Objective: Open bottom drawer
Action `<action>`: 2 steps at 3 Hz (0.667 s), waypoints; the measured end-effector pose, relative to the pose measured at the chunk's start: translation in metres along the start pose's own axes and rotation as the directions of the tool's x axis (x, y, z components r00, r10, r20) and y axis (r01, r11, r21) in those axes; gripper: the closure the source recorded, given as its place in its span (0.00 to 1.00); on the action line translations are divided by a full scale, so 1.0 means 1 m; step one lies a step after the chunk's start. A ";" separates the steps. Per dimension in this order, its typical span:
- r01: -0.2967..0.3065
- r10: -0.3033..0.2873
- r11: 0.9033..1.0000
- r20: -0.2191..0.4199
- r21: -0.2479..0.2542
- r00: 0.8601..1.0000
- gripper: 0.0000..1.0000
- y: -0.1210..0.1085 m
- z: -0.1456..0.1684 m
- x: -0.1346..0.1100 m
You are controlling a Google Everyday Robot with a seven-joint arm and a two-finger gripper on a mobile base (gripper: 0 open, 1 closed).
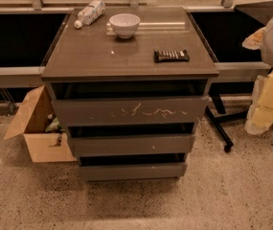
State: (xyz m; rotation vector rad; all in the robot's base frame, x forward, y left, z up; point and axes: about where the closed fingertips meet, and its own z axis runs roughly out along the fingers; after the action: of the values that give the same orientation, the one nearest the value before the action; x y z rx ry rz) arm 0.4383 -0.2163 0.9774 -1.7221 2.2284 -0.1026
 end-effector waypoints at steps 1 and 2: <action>0.000 0.000 1.000 0.000 0.000 1.000 0.00 0.000 0.000 0.000; -0.004 0.005 1.000 0.041 -0.023 0.999 0.00 0.001 0.015 -0.002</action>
Offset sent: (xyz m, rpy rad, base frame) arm 0.0106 0.0118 -0.0444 0.1318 0.0534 0.0321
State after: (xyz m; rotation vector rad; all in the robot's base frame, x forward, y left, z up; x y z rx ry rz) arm 0.4419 -0.2118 0.9638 -1.7155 2.2120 -0.0411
